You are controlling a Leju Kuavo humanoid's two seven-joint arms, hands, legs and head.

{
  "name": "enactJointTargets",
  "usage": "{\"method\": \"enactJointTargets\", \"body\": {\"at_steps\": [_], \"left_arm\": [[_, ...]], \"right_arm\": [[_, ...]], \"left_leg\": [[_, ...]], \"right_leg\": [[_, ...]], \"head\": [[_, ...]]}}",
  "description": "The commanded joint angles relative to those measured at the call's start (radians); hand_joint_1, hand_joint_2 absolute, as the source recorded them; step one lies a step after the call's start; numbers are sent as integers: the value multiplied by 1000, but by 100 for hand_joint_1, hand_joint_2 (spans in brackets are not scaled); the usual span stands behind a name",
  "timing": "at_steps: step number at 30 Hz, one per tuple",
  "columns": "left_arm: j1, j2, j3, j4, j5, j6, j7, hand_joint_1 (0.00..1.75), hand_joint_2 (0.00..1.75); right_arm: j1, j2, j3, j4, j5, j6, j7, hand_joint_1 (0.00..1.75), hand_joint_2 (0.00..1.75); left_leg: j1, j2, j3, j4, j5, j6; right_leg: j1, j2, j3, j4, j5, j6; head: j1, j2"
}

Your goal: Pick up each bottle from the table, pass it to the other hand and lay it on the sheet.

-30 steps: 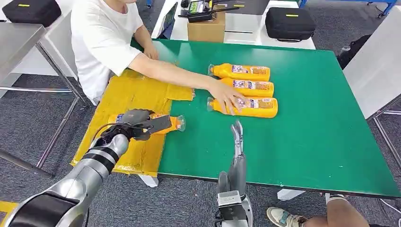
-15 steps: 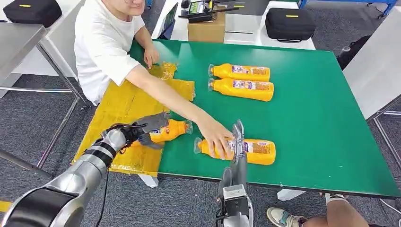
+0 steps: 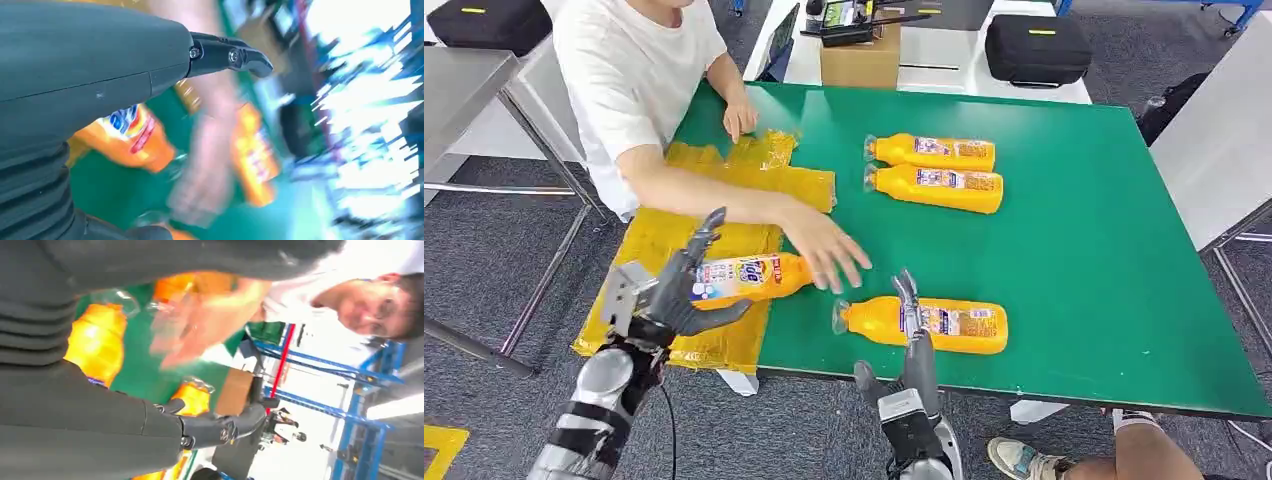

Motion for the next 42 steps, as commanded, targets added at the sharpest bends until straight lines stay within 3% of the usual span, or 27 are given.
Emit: {"method": "enactJointTargets", "body": {"at_steps": [1,2,4,9,13,15,32,37,42], "left_arm": [[195,-80,164,-339,84,40,-65,0,175],[210,-99,174,-356,101,39,-81,0,175],[226,-110,167,-378,100,42,-85,0,175],[226,-125,118,-404,82,45,-91,0,175],[229,-128,89,-418,85,49,-78,0,175],[234,-129,79,-427,76,73,-78,0,175],[252,-106,89,-434,25,69,-70,0,175],[256,-113,87,-441,20,66,-79,0,175],[311,-118,104,-477,12,69,-79,0,175]], "right_arm": [[-40,-131,-46,71,203,50,154,0,175],[-68,-155,-60,97,302,39,221,0,175],[-96,-163,-114,121,310,66,203,0,175],[-205,-220,-172,209,483,48,291,0,175],[-246,-233,-203,250,518,55,311,0,175],[-258,-242,-191,267,630,10,357,0,175],[-279,-235,-240,392,544,231,421,0,175],[-323,-260,-195,460,637,263,530,0,175],[-332,-248,-186,485,674,252,566,0,175]], "left_leg": [[1,3,4,-1,-2,0],[1,2,3,-1,-1,0],[1,4,4,-1,-1,0],[1,1,4,0,-1,0],[0,0,3,0,0,0],[0,0,6,-1,-1,0],[1,0,5,-1,-1,0],[0,-1,3,-1,0,0],[1,2,7,-1,-1,0]], "right_leg": [[1,2,4,-2,-1,-1],[1,2,3,-2,0,-1],[1,3,5,-2,0,-1],[1,0,6,-2,0,-1],[1,0,5,-1,0,-1],[1,-1,7,-2,0,-1],[1,-1,7,-1,0,-1],[1,-1,5,-1,0,0],[1,1,9,-2,0,-1]], "head": [[0,0],[0,0],[0,0],[0,0],[0,0],[0,0],[0,0],[0,0],[0,0]]}}
